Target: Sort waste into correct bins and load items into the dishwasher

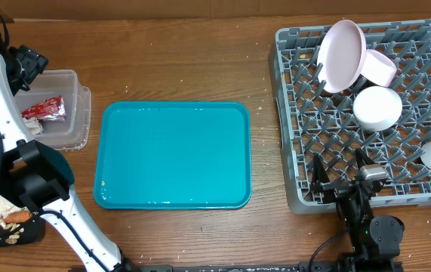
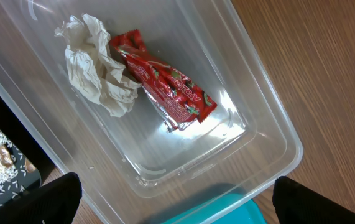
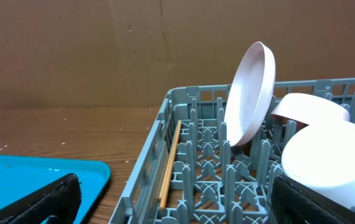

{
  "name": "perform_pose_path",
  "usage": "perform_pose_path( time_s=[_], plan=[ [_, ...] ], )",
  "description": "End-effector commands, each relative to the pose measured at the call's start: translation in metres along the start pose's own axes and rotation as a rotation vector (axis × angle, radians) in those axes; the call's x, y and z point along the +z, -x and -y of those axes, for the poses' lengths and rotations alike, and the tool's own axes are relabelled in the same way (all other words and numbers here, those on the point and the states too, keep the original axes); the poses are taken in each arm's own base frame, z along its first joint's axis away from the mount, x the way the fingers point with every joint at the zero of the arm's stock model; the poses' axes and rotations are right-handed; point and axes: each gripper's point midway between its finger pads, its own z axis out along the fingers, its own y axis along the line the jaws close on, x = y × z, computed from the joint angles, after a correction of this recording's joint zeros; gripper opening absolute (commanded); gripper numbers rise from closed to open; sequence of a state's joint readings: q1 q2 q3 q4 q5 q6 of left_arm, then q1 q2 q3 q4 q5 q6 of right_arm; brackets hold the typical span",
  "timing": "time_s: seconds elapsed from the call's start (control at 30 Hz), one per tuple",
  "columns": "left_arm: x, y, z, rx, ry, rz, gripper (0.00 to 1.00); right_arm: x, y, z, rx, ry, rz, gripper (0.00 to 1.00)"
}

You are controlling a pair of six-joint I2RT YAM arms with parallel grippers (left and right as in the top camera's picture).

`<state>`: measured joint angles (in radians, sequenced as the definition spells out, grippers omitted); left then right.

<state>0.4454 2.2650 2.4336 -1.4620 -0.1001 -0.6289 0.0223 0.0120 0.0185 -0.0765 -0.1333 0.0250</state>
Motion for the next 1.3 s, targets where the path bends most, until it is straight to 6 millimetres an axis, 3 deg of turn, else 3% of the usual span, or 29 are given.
perform_pose_path(
  time_s=[0.0,0.17,0.3,0.57,0.6,0.9,1.07,1.2,1.27],
  plan=[
    [-0.013,0.002,-0.001,-0.01,-0.015,0.022,1.0,0.0,-0.002,0.0,-0.007,-0.002,0.002,1.0],
    [-0.017,0.001,0.001,-0.006,-0.022,0.028,1.0,0.0,-0.002,0.0,-0.007,-0.002,0.002,1.0],
    [-0.04,-0.003,0.01,0.013,-0.057,0.062,1.0,0.0,-0.002,0.0,-0.007,-0.002,0.002,1.0],
    [-0.142,-0.036,0.042,0.106,-0.227,0.203,1.0,0.0,-0.002,0.0,-0.007,-0.002,0.003,1.0],
    [-0.167,-0.046,0.046,0.126,-0.271,0.235,1.0,0.0,-0.002,0.0,-0.007,-0.002,0.003,1.0],
    [-0.268,-0.1,0.051,0.226,-0.477,0.352,1.0,0.0,-0.002,0.0,-0.007,-0.002,0.002,1.0],
    [-0.29,-0.106,0.035,0.249,-0.492,0.4,1.0,0.0,-0.002,0.0,-0.007,-0.002,0.003,1.0],
    [-0.273,-0.134,0.001,0.308,-0.37,0.282,1.0,0.0,-0.002,0.0,-0.007,-0.002,0.002,1.0],
    [-0.268,-0.143,-0.004,0.378,-0.354,0.255,1.0,0.0,-0.002,0.0,-0.007,-0.002,0.002,1.0]
  ],
)
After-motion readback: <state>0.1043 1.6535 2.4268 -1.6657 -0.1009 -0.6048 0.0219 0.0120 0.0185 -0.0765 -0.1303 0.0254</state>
